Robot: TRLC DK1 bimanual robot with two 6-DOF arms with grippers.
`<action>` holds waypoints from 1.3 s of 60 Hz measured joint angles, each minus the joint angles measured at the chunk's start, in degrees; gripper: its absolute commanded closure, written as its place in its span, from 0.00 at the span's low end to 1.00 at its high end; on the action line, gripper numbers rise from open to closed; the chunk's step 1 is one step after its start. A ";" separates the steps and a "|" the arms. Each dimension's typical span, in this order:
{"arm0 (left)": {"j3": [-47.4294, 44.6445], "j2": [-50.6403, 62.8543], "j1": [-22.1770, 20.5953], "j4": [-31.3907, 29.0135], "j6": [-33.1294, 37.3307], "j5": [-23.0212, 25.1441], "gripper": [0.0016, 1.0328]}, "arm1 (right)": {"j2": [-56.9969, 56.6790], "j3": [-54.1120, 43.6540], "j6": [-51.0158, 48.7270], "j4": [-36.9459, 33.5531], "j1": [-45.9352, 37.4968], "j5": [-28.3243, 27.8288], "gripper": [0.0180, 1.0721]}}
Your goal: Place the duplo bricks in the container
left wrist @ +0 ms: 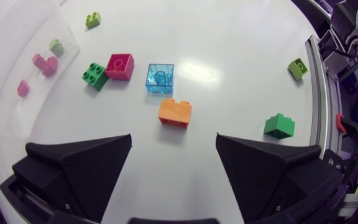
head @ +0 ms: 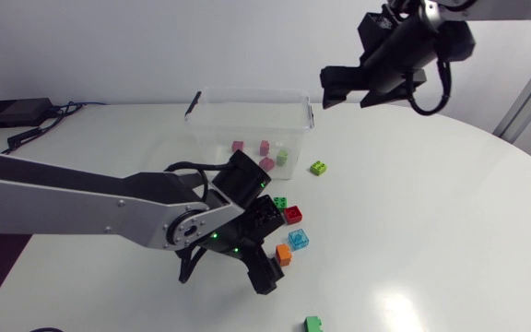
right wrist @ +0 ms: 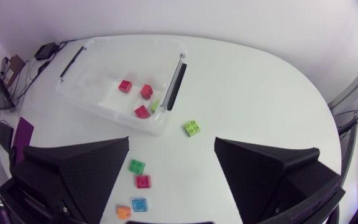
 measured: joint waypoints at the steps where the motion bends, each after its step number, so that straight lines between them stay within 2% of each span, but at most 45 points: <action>1: 0.24 0.31 -0.04 0.00 0.15 0.02 0.09 | -0.92 -1.18 -0.31 0.26 -0.09 -0.17 0.04; 15: 3.63 5.07 -0.22 0.04 2.49 0.00 0.09 | -10.95 -16.98 -2.71 3.06 -2.60 -2.21 0.04; 30: 7.63 8.87 -0.55 -0.72 4.17 0.00 0.09 | -16.74 -28.02 -3.98 6.60 -3.48 -3.87 0.04; 42: 9.97 10.38 -1.25 -2.58 4.79 0.02 0.26 | -19.17 -35.39 -4.39 7.02 -3.02 -4.63 0.04; 53: 10.53 11.15 -1.25 -3.78 5.20 0.02 0.48 | -21.88 -40.35 -6.97 6.49 -1.68 -5.20 0.04; 59: 10.93 11.80 -1.25 -4.20 5.27 0.02 0.65 | -23.39 -41.97 -9.01 4.81 -1.53 -6.19 0.04; 64: 11.04 12.15 -1.25 -4.35 5.46 0.00 0.83 | -24.44 -43.65 -10.97 3.50 -1.53 -6.21 0.04; 78: 11.72 12.63 -1.22 -4.57 5.66 0.20 0.87 | -24.46 -48.09 -16.17 -2.29 -1.53 -6.38 0.04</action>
